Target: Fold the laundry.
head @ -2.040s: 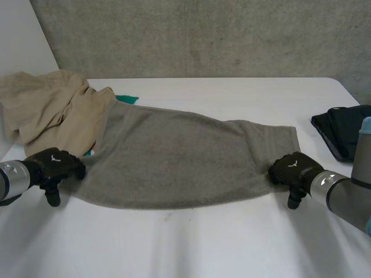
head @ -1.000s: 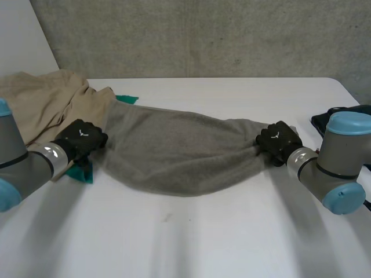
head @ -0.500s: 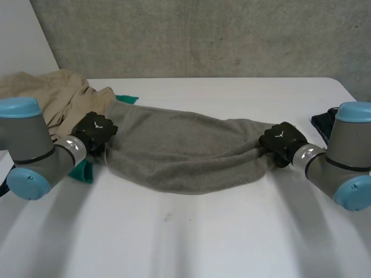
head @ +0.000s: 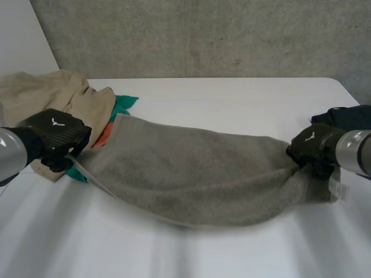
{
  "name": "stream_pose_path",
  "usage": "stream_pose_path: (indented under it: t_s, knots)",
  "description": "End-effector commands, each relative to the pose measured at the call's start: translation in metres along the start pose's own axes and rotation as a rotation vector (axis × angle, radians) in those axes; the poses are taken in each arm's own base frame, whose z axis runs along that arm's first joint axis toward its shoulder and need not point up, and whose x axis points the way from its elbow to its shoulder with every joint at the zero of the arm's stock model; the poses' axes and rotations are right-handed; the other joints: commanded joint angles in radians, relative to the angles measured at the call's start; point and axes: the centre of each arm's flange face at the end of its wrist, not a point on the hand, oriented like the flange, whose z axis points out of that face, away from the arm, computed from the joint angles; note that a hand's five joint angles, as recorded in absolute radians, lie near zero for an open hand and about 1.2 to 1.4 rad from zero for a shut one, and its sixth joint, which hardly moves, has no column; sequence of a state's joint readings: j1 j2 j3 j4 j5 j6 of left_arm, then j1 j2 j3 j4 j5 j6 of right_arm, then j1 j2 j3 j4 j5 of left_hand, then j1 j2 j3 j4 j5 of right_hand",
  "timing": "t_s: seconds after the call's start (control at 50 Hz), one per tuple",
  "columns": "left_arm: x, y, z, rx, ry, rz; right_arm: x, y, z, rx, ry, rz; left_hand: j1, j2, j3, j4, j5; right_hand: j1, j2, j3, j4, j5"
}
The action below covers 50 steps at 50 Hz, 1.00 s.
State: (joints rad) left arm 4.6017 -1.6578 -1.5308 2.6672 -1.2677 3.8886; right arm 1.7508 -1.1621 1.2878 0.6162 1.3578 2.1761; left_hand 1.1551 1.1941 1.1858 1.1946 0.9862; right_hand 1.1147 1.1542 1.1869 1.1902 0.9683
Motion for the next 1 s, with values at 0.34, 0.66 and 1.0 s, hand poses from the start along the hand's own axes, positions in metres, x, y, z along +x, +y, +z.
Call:
stream_pose_path:
  t_s: [0.34, 0.66, 1.0]
  knots:
    - [-0.110, -0.203, -0.020, 0.950, -0.488, -0.188, 0.155, -0.130, -0.008, 0.884, 0.779, 0.165, 0.241, 0.202, 0.211, 0.202, 0.236, 0.282, 0.242, 0.209, 0.206, 0.253]
    - [-0.064, -0.105, 0.060, 0.579, -0.345, -0.207, 0.116, -0.086, 0.047, 0.627, 0.431, 0.196, 0.241, 0.202, 0.211, 0.202, 0.236, 0.282, 0.242, 0.209, 0.206, 0.253]
    - [0.005, 0.002, 0.134, 0.316, -0.180, -0.178, 0.035, -0.003, 0.156, 0.254, 0.203, 0.247, 0.241, 0.202, 0.211, 0.202, 0.236, 0.282, 0.242, 0.209, 0.206, 0.253]
